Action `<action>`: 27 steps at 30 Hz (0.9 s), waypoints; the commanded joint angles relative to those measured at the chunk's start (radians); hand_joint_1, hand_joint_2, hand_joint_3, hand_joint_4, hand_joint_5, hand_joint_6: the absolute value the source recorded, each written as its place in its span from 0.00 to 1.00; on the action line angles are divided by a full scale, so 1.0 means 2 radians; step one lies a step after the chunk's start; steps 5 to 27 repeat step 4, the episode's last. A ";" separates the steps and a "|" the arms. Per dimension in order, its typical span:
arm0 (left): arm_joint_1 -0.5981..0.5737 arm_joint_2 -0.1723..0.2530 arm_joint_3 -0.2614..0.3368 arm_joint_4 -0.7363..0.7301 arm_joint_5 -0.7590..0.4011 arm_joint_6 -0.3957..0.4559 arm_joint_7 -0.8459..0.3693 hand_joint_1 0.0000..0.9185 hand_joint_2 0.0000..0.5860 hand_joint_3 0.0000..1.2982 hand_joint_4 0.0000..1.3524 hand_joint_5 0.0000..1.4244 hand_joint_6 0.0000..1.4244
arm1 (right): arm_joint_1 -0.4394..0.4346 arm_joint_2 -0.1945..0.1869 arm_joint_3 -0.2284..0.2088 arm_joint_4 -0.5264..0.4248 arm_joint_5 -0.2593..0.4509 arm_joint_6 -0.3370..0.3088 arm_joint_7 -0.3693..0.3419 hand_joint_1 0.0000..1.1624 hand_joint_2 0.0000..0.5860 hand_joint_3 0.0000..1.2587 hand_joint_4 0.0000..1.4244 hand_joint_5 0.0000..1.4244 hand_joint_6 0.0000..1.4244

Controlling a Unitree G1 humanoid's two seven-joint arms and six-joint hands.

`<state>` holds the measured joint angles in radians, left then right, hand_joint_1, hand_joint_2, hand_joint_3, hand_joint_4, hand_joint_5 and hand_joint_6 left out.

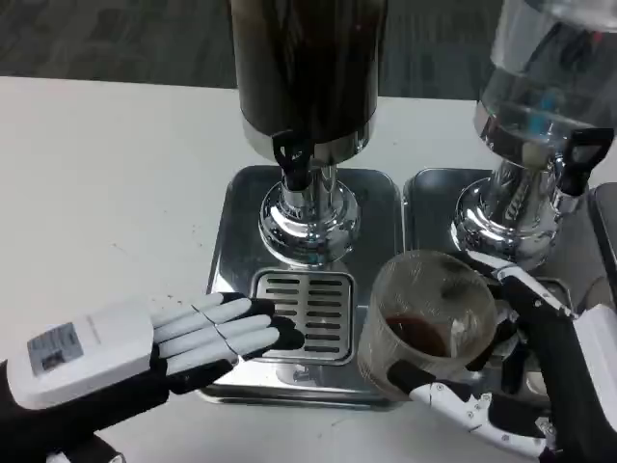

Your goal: Grasp the cup under the faucet to collect the drink, then remove the cup.

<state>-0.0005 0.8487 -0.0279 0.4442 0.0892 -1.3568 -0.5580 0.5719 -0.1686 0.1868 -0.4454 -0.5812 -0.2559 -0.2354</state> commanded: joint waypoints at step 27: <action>0.004 0.008 -0.008 0.005 -0.001 0.007 0.012 0.00 0.17 0.04 0.00 0.00 0.01 | -0.004 0.001 -0.005 -0.016 0.006 -0.025 -0.003 0.60 0.40 0.40 0.45 0.62 0.83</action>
